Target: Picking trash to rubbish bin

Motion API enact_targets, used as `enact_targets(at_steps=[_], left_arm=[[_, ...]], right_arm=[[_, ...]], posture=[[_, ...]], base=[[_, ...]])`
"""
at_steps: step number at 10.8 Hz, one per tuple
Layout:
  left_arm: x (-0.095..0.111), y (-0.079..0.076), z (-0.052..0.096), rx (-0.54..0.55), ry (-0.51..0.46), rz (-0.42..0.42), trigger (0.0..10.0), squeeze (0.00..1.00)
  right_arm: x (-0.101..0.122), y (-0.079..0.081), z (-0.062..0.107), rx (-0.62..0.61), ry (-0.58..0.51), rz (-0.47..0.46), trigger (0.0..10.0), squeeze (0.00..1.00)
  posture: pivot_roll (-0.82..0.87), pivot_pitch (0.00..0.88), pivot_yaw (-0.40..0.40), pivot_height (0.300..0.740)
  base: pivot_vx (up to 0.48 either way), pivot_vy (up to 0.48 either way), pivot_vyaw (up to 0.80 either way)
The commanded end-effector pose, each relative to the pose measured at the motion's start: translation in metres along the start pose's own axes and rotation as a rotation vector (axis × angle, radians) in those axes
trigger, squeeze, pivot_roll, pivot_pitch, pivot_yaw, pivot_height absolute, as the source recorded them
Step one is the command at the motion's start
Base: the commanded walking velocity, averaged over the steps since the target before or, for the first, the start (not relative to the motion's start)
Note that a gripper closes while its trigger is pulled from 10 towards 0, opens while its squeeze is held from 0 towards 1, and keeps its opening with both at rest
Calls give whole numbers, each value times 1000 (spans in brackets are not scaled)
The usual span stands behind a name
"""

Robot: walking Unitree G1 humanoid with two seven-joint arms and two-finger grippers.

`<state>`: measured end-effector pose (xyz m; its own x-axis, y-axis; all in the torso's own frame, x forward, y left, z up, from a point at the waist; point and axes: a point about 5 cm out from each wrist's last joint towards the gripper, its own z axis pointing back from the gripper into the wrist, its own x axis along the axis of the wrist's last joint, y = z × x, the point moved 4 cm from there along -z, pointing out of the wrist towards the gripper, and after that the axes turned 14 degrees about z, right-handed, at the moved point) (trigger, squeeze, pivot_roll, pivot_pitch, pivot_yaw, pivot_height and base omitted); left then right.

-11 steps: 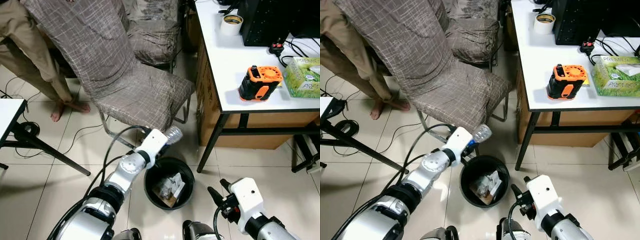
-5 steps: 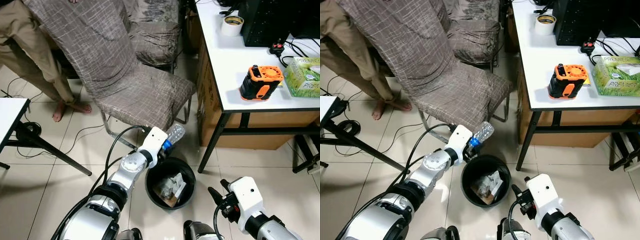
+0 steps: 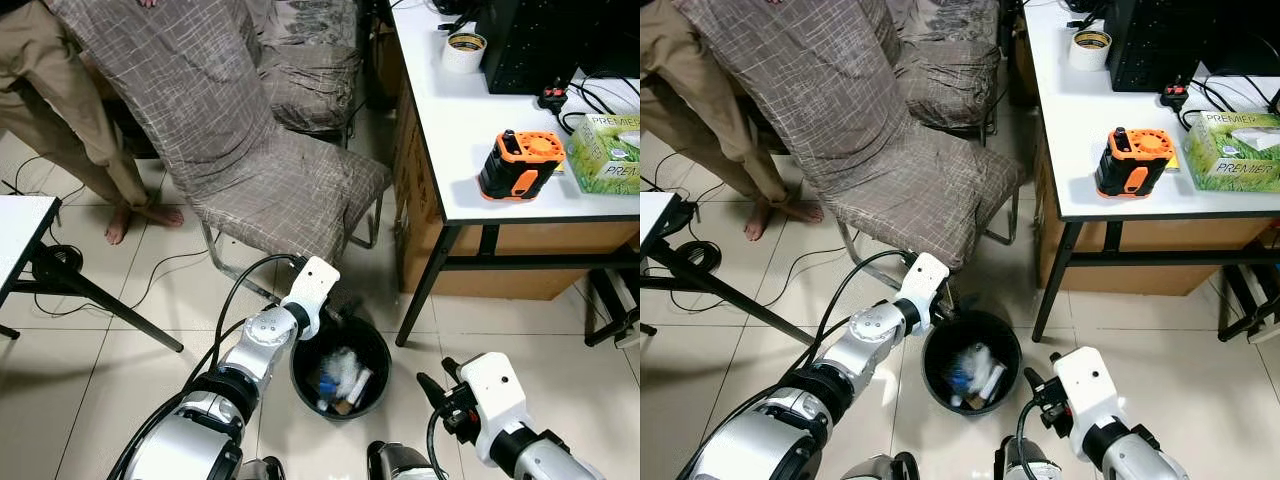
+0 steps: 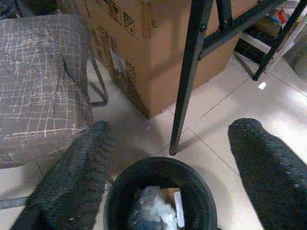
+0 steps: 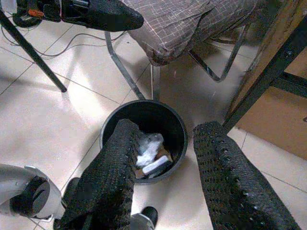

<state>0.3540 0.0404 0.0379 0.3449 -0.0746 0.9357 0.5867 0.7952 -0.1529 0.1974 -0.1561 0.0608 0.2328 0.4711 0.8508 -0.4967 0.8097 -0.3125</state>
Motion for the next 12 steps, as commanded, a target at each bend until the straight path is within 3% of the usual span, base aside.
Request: enact_targets(at_steps=[1,2,3,5,6,8,12], left_arm=[[1,4,1,17,-6,10,10000,1000],[1,15,8,56,-51,121,10000,1000],[-4,27,22,104,-88,182,10000,0],[-22,63,80,335,-165,147,10000,0],[-26,67,94,378,-164,168,10000,0],[-30,61,124,443,-144,154,10000,0],[-25,46,135,474,-112,218,10000,0]], right_arm=[[-2,3,-1,10,9,-21,10000,0],[0,1,-5,-17,-3,-28,10000,0],[2,-4,-13,-86,-15,-44,10000,0],[7,-12,-37,-190,-20,-112,10000,0],[8,-13,-43,-197,-24,-135,10000,0],[7,-6,-61,-180,-22,-146,10000,0],[-2,-2,-68,-175,-14,-158,10000,0]], posture=[[-305,148,73,740],[-292,132,77,740],[-272,111,77,740],[-226,70,49,740],[-187,54,19,740],[-148,40,-13,740],[-119,24,-35,740]], base=[[0,0,0],[0,0,0],[0,0,0],[0,0,0],[0,0,0],[0,0,0],[0,0,0]])
